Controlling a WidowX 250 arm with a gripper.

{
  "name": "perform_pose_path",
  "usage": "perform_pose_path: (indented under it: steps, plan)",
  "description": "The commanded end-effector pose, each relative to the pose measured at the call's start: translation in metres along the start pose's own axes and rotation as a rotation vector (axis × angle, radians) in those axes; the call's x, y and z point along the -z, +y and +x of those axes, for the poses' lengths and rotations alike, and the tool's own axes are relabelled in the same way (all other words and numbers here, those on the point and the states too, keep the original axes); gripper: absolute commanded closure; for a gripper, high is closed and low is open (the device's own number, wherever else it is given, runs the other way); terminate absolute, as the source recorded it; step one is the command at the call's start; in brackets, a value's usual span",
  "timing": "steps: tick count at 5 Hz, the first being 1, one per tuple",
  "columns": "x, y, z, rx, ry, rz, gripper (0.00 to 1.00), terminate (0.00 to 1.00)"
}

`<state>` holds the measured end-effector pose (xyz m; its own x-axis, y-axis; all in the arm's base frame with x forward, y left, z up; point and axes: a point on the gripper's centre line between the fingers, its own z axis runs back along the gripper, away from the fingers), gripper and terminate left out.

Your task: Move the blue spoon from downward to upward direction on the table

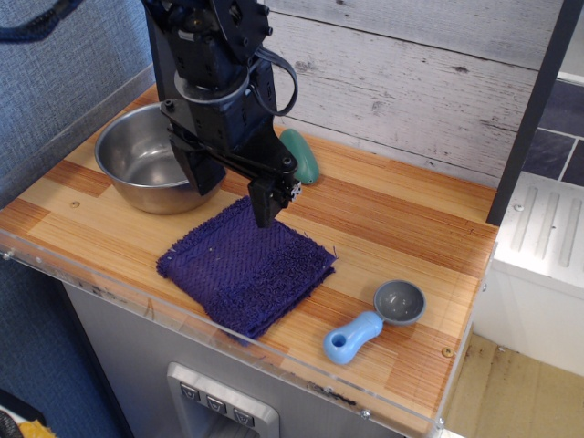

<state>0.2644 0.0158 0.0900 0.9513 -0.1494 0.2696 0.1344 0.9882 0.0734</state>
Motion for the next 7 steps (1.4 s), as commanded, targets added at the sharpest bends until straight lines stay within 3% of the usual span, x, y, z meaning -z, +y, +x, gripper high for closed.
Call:
perform_pose_path:
  steps: [1,2,4,5,7]
  plan:
    - [0.000,0.000,0.000,0.000,0.000,0.000,0.00,0.00]
    - [-0.004,-0.033,0.004,0.046,-0.037,-0.025,0.00,0.00]
    - [-0.002,-0.089,0.002,0.139,-0.030,-0.059,0.00,0.00]
    - [0.004,-0.103,-0.005,0.148,-0.012,-0.082,0.00,0.00]
    - [0.038,-0.112,-0.013,0.181,0.030,-0.079,0.00,0.00]
